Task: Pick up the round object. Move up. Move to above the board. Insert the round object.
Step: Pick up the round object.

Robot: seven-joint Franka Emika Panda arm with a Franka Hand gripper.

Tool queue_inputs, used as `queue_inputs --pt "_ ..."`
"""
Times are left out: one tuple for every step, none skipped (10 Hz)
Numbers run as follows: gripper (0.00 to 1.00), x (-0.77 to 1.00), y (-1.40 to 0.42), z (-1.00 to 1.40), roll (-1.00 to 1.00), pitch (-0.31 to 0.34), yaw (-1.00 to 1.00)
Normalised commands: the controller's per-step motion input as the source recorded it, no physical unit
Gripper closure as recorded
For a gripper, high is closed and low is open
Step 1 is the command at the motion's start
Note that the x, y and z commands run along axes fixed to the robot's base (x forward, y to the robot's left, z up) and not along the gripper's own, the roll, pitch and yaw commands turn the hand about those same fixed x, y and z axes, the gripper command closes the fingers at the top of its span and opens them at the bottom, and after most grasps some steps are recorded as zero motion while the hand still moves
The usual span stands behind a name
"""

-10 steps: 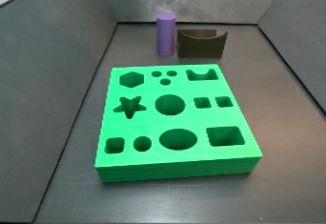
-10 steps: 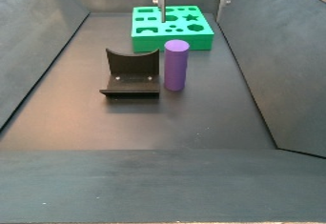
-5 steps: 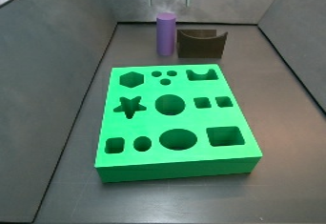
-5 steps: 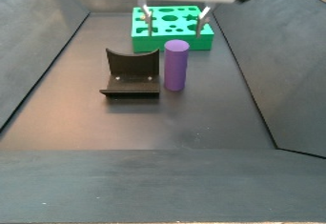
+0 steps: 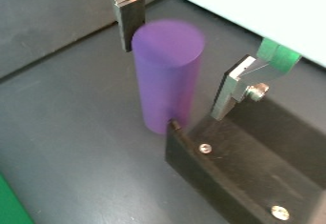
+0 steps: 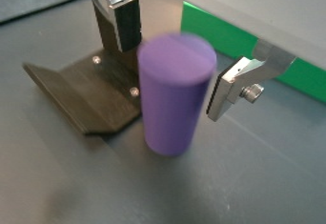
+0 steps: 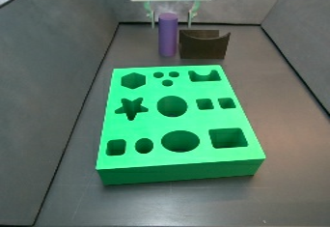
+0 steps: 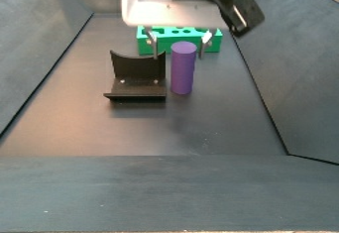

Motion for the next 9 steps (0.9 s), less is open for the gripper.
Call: queue_inputs --pt "0.0 0.0 0.0 0.0 0.0 0.0 0.0" --pt "1.0 0.0 0.0 0.0 0.0 0.0 0.0" --pt "1.0 0.0 0.0 0.0 0.0 0.0 0.0" --pt "1.0 0.0 0.0 0.0 0.0 0.0 0.0" --pt "1.0 0.0 0.0 0.0 0.0 0.0 0.0" --pt "1.0 0.0 0.0 0.0 0.0 0.0 0.0" --pt "1.0 0.0 0.0 0.0 0.0 0.0 0.0" --pt "1.0 0.0 0.0 0.0 0.0 0.0 0.0" --pt "1.0 0.0 0.0 0.0 0.0 0.0 0.0"
